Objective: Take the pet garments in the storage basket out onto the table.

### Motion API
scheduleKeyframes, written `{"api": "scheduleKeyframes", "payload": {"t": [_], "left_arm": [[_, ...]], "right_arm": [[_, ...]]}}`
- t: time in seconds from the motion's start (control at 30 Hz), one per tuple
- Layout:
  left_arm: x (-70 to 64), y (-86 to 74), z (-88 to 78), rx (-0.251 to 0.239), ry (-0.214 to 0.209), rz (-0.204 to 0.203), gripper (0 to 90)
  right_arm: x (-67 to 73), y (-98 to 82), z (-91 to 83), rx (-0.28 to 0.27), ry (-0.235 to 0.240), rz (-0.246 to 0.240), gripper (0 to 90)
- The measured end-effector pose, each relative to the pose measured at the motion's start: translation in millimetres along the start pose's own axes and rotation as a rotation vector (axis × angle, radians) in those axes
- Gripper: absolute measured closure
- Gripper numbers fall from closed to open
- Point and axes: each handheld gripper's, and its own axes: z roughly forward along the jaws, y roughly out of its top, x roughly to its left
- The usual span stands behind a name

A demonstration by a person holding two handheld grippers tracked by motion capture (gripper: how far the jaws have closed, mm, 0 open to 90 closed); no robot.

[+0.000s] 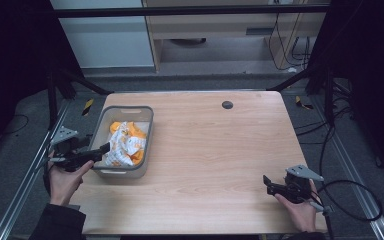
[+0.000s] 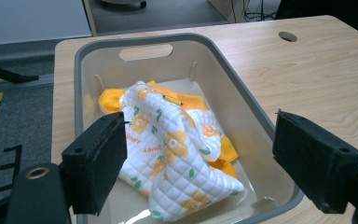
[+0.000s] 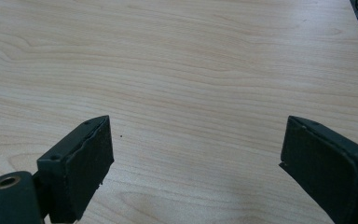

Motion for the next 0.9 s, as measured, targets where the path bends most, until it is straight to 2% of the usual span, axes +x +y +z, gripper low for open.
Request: {"api": "scheduleKeyframes", "payload": {"t": [0.43, 0.8, 0.9], "left_arm": [[-7.5, 19.7, 18.1, 0.075, -0.018, 0.028, 18.5], [-4.3, 24.7, 42.4, 0.164, 0.005, 0.042, 17.6], [-3.7, 24.7, 46.7, 0.174, 0.013, 0.044, 17.5]], "right_arm": [[0.2, 0.1, 0.8, 0.006, 0.008, -0.004, 9.1], [0.5, -0.1, 1.4, 0.013, 0.017, 0.0, 9.1], [0.5, -0.3, 1.8, 0.014, 0.015, -0.006, 9.1]]}}
